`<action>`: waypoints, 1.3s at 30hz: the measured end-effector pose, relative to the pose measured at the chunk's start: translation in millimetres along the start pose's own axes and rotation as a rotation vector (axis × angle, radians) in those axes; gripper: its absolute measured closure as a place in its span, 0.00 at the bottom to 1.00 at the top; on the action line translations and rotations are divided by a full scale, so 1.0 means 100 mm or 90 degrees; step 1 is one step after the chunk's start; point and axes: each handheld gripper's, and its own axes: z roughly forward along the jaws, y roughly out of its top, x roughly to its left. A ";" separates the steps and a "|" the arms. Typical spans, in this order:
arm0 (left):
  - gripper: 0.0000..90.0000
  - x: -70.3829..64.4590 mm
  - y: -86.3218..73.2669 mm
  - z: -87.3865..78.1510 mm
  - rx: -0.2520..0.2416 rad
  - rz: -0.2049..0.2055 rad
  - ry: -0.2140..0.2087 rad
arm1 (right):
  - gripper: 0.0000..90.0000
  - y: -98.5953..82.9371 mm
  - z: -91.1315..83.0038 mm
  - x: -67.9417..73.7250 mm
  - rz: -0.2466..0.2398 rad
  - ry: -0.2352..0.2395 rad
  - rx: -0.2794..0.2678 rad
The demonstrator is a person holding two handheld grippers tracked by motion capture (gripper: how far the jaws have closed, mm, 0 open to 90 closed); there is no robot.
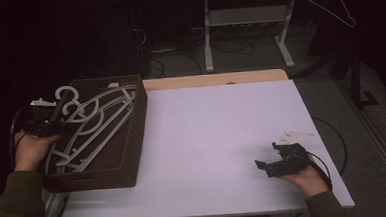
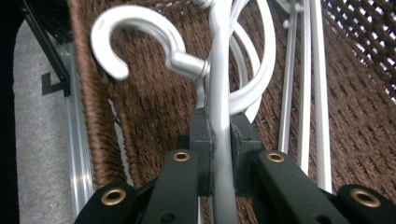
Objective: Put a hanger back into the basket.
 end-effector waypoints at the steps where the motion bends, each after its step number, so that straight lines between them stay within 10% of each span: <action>1: 0.91 0.00 -0.01 0.01 0.003 -0.001 0.000 | 0.10 0.00 0.00 0.00 -0.001 0.000 0.000; 16: 0.83 -0.06 -0.09 0.14 0.047 -0.004 0.007 | 0.10 0.00 0.01 0.01 -0.002 0.000 -0.001; 23: 0.60 -0.05 -0.07 0.05 -0.010 -0.027 -0.001 | 0.10 0.00 0.00 0.01 -0.002 0.001 -0.001; 39: 0.40 -0.44 0.16 -0.06 -0.112 -0.006 -0.127 | 0.10 0.01 -0.01 0.01 -0.006 0.000 -0.006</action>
